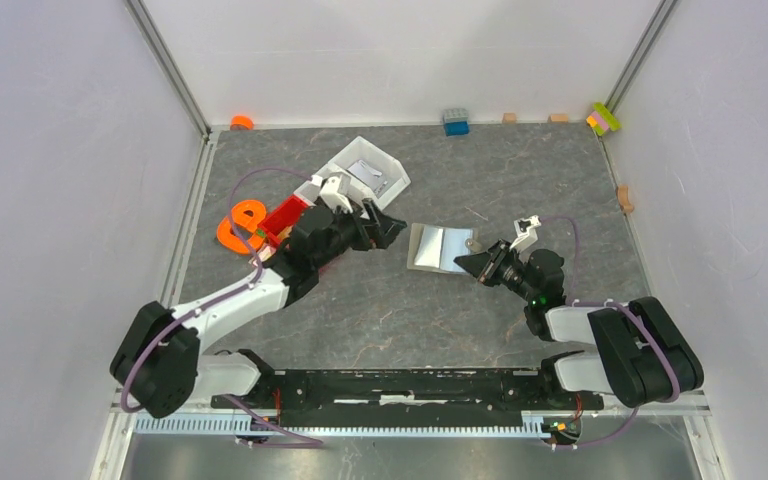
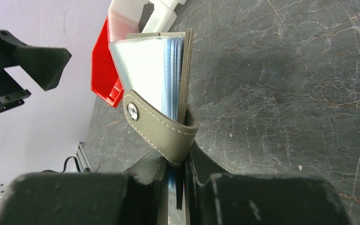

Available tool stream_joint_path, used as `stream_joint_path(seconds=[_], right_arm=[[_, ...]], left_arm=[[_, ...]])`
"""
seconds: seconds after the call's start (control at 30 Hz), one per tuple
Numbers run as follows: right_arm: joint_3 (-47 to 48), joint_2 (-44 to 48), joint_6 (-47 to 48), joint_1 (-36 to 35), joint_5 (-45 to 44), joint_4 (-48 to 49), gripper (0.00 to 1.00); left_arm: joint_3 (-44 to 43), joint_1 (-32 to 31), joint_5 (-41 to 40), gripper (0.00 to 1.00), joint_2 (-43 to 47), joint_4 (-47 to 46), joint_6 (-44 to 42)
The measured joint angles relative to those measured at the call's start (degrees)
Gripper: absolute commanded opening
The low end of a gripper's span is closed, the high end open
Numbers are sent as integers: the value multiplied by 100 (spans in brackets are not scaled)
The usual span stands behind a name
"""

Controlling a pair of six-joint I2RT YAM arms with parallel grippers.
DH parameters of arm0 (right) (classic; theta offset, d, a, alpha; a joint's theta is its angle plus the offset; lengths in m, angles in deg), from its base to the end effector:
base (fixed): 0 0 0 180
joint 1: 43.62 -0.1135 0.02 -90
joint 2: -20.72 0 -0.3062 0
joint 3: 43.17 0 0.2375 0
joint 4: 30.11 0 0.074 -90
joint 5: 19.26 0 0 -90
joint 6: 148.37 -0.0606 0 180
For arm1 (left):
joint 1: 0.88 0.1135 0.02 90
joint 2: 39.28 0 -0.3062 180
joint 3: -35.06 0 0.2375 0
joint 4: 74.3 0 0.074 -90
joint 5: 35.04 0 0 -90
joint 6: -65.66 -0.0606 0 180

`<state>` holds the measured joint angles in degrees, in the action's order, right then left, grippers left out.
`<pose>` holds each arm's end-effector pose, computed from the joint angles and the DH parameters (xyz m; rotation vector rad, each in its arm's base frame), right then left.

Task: Take the credit cards out of the card holder
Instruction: Remove the credit card from the card holder.

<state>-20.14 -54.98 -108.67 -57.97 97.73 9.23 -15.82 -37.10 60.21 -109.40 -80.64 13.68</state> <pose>0.1995 0.0794 0.1919 0.2458 1.9378 1.2006 0.2154 -0.1646 0.2932 0.0398 1.9113 -0.9885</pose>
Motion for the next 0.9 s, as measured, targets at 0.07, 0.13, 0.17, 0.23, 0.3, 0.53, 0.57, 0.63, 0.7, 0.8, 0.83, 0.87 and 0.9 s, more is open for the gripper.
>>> stream_joint_path(seconds=[0.07, 0.13, 0.17, 0.23, 0.3, 0.53, 0.57, 0.63, 0.7, 0.8, 0.83, 0.87, 0.9], right_arm=[[0, -24, -24, 0, 9, 50, 6], [0, -59, -70, 0, 44, 136, 7], [0, -81, -92, -2, 70, 188, 7], [0, -90, -127, -7, 118, 234, 8], [2, -90, -144, -17, 142, 273, 8], [0, -87, -240, -17, 203, 352, 10], [2, -87, -254, -17, 225, 374, 10], [2, -83, -278, -17, 267, 415, 10], [2, -66, -286, -17, 282, 426, 10], [2, -55, -302, -17, 302, 435, 10], [2, -55, -304, -17, 304, 444, 10], [2, -55, -315, -17, 306, 466, 10], [2, -55, -330, -17, 310, 481, 11]], left_arm=[[-229, -55, -94, 100, -262, -83, -94], [-352, -107, -85, 100, -562, -146, -192], [-448, -164, -17, 100, -782, -83, -229], [-651, -289, 136, 100, -1126, 85, -321], [-857, -470, 223, 100, -1381, 330, -472], [-1390, -715, 411, 94, -1869, 907, -815], [-1451, -704, 452, 91, -1945, 946, -815], [-1582, -693, 570, 85, -2124, 1049, -811], [-1687, -682, 675, 79, -2295, 1113, -800], [-1716, -640, 863, 56, -2437, 1156, -782], [-1716, -623, 905, 43, -2450, 1169, -761], [-1716, -614, 946, 33, -2452, 1167, -739], [-1716, -595, 990, 23, -2452, 1143, -717]])
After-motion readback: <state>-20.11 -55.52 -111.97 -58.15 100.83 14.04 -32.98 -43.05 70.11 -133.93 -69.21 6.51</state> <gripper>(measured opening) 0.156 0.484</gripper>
